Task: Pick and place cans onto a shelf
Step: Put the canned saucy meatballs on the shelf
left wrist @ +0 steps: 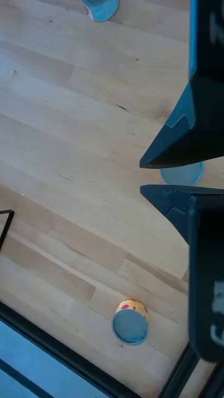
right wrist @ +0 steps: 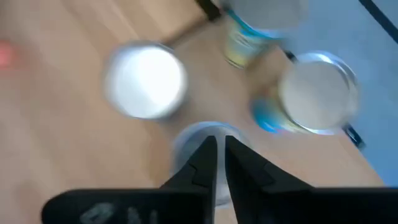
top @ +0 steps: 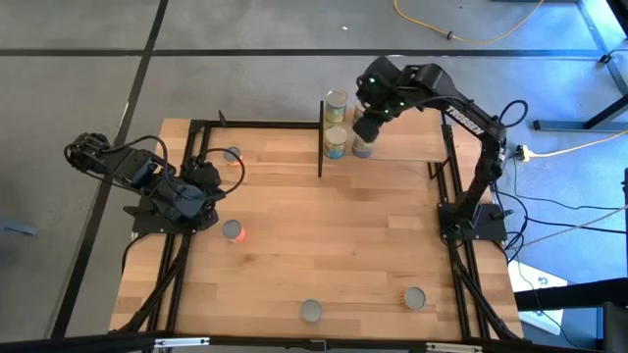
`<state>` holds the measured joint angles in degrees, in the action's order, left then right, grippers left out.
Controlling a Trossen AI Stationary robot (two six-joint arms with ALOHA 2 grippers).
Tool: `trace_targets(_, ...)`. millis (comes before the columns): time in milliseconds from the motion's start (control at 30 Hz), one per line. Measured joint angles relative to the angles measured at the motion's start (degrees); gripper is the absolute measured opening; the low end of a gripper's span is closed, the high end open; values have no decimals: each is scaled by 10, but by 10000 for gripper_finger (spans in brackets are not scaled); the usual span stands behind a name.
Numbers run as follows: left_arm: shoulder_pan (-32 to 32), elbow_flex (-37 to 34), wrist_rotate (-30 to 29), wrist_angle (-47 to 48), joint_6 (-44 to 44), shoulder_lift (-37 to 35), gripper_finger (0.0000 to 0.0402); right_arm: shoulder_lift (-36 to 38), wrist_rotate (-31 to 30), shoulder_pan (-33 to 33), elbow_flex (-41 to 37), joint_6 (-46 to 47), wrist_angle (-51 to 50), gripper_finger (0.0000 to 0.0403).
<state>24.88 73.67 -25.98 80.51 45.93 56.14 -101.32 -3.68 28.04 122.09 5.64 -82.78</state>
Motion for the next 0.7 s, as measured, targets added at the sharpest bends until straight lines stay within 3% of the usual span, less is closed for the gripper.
trace_targets(200,0,0,33,0,-15,0,47,0,64,-38,82,-20,0,23)
trace_targets(333,0,0,54,0,-29,0,47,0,68,-64,127,-34,0,8)
trace_targets(533,0,0,76,-2,-29,6,44,12,68,-94,128,-61,7,7)
trace_targets(700,10,0,115,-7,-25,21,11,12,68,-113,128,-59,-4,11)
